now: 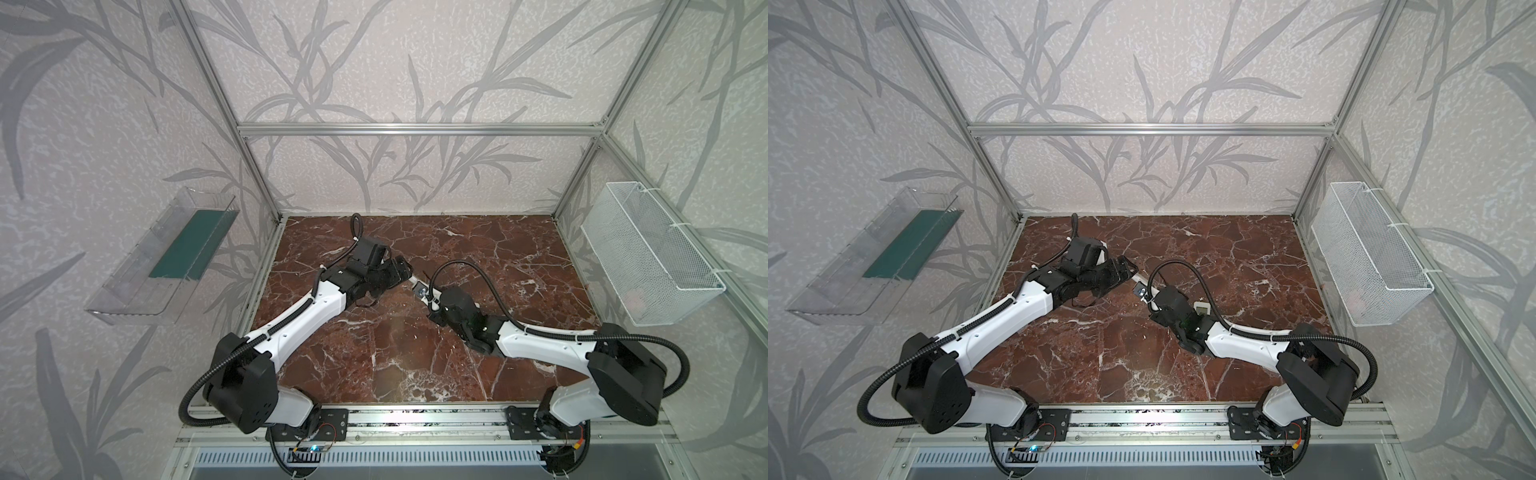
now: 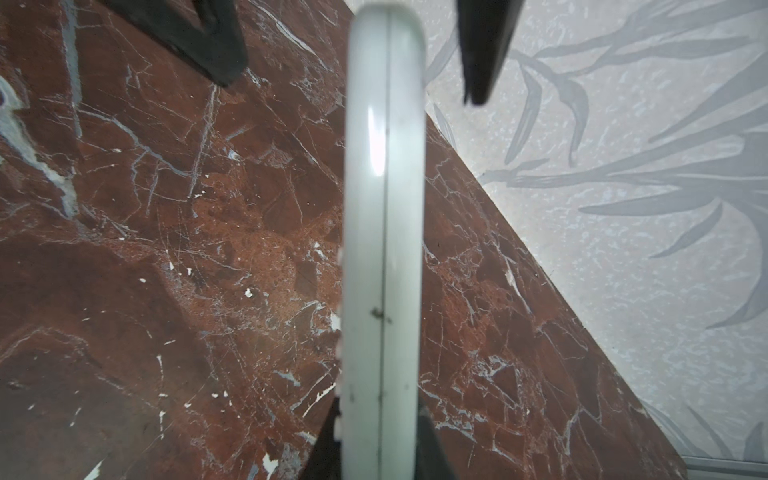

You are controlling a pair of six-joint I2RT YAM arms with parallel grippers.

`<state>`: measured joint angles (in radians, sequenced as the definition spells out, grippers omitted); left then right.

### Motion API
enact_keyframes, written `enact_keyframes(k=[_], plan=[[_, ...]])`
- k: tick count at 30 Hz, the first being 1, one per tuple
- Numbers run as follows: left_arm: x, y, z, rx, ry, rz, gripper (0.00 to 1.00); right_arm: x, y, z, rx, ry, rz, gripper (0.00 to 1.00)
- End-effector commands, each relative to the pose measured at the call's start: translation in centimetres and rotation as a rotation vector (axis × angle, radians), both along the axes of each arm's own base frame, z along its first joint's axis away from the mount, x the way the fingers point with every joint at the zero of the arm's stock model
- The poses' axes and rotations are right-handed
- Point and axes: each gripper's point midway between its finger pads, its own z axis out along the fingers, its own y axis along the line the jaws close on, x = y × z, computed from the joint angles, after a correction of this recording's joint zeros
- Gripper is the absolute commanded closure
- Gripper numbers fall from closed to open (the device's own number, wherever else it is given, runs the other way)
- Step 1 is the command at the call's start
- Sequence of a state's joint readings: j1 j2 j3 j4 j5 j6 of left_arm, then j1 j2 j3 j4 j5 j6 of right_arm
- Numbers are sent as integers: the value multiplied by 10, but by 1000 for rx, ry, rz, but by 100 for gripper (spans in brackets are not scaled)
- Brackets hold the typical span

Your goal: Unload the batteries from the remote control

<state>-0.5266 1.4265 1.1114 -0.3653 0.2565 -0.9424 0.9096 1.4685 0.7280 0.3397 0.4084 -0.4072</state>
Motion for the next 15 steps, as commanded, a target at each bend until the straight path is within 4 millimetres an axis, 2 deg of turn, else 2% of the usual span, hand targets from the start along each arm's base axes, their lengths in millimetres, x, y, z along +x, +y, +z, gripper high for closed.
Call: enact_keyframes(k=[1,8,15], plan=[[3,-6,8,-34,3,-3,12,2,4,30,36,-105,6,100],[7,-13,7,-53,15,-15,20,4,6,35,3,-167,0,100],[7,-16,5,-69,25,-15,46,5,12,35,-38,-202,12,100]])
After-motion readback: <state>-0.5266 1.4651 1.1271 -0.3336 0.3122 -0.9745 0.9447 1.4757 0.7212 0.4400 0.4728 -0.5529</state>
